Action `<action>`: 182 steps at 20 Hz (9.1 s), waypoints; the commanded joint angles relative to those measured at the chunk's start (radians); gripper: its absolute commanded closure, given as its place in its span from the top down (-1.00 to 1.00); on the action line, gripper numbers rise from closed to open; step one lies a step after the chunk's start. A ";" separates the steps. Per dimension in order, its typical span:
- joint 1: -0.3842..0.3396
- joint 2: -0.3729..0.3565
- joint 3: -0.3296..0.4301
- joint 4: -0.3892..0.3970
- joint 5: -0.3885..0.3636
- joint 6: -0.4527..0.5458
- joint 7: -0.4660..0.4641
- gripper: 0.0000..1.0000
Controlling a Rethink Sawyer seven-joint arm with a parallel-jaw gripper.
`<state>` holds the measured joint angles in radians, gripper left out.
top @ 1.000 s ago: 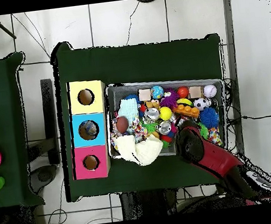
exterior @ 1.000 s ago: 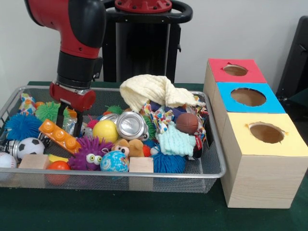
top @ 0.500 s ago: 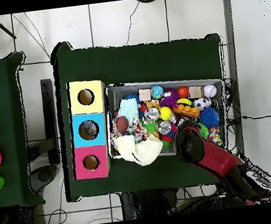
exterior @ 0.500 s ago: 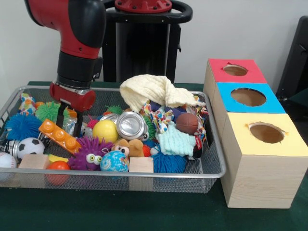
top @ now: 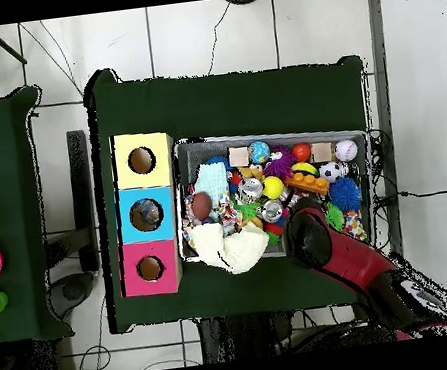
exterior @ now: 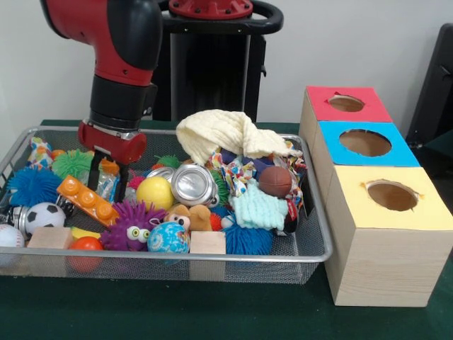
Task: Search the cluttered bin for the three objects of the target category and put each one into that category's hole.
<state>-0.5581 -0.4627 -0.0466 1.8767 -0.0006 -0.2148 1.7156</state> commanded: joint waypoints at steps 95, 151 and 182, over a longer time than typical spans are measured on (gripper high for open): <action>-0.134 0.014 0.128 0.072 0.032 -0.103 0.303 1.00; -0.365 0.087 0.429 0.115 -0.095 -0.078 0.154 -1.00; -0.038 -0.040 -0.004 -0.014 0.017 0.178 0.114 -1.00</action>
<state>-0.5940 -0.5589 -0.0207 1.9823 0.0083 -0.0600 1.7156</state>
